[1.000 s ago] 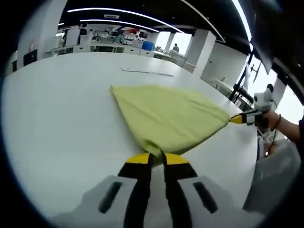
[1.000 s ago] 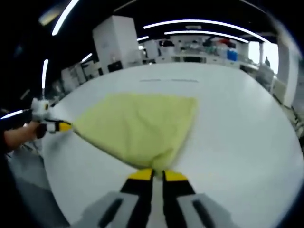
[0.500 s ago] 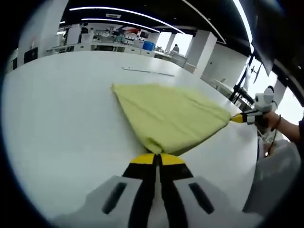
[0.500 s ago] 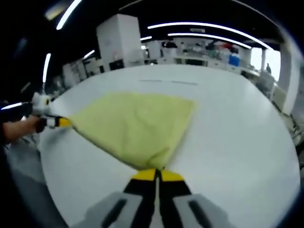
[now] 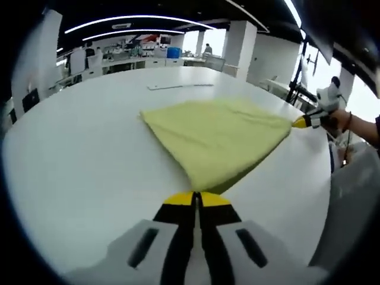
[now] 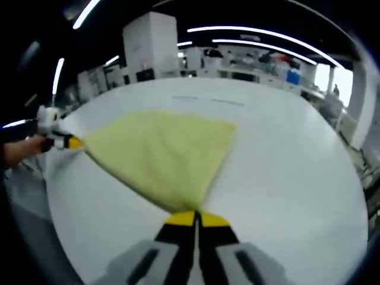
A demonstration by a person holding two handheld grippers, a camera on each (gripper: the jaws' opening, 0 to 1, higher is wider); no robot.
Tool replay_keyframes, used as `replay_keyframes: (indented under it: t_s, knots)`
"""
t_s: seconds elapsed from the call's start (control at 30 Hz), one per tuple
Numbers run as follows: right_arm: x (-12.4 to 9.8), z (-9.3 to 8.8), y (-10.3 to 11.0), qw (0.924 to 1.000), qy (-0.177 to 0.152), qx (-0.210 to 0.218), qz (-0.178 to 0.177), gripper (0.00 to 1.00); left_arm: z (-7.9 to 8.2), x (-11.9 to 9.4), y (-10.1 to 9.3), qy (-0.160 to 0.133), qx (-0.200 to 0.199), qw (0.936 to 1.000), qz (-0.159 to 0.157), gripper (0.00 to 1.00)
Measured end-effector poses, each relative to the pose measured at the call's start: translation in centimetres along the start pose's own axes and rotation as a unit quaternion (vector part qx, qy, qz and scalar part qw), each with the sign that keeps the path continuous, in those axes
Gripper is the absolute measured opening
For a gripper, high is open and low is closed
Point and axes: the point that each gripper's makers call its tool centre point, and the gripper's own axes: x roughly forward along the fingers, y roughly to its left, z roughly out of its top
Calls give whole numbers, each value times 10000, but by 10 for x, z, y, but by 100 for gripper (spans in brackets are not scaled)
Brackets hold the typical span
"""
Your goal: Fold the garment on the visible template until the final outline fits inside the template.
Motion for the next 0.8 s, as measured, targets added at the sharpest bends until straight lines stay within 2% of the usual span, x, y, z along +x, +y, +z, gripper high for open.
replay_keyframes:
  t_s: [0.8]
  knots:
    - [-7, -20, 2, 9997, 255, 0, 47, 0, -17, -7, -15, 381, 206, 9991, -26, 0]
